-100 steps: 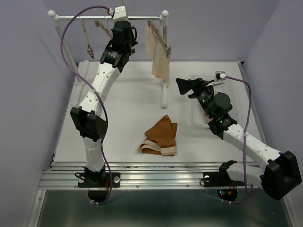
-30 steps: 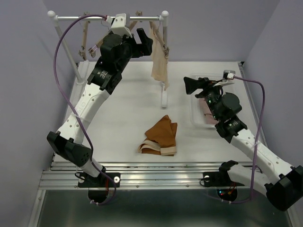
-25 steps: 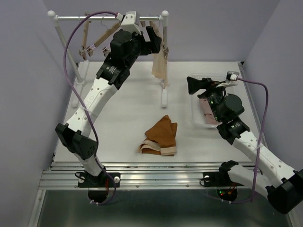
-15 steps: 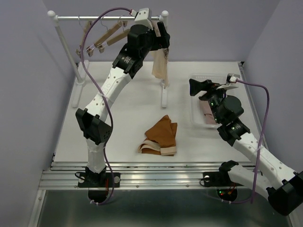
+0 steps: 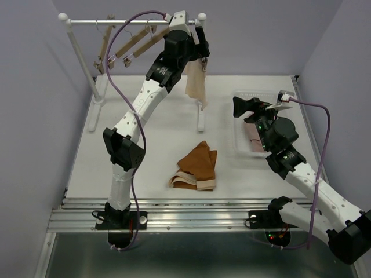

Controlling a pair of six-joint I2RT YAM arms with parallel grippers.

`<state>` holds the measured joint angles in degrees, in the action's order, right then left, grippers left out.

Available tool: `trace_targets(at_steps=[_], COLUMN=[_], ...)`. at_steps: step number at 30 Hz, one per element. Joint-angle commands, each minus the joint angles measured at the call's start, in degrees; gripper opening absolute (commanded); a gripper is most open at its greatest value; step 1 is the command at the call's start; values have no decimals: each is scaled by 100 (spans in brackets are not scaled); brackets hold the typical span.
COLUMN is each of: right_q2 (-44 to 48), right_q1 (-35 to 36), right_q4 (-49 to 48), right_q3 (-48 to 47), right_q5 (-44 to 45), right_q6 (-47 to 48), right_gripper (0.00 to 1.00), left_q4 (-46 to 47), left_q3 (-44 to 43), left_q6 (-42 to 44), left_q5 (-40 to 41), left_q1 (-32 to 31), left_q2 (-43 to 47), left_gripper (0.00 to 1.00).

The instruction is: Remove the underwear clipped to the hanger

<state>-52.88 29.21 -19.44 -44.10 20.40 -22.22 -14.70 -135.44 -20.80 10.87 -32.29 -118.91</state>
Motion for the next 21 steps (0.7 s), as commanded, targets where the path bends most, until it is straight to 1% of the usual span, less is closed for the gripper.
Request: trace_targets(at_steps=[1,9,14,18,21], right_q2=[111,164,164,138,147], right_q1=[-21,-21,-21,-21,-21], right_q4=[-104,-104,-104,-112,-95], right_q3=[-11,-2,-2,-2,-2], right_q5=[139,131,78,43,25], right_q6=[104,104,104,86,86], right_gripper=[100,100,100,100,100], left_q4=[37,-94,-130,-156,-200], left_q3=[-519,-528,-510,-466,-466], left_q6=[128,208,217,260,278], left_q5=[152,380,389,407,415], left_q1=[-14,4,21,30,56], left_q2=[-106,-115,-97,-97,-97], left_gripper=[98,98,97,95,90])
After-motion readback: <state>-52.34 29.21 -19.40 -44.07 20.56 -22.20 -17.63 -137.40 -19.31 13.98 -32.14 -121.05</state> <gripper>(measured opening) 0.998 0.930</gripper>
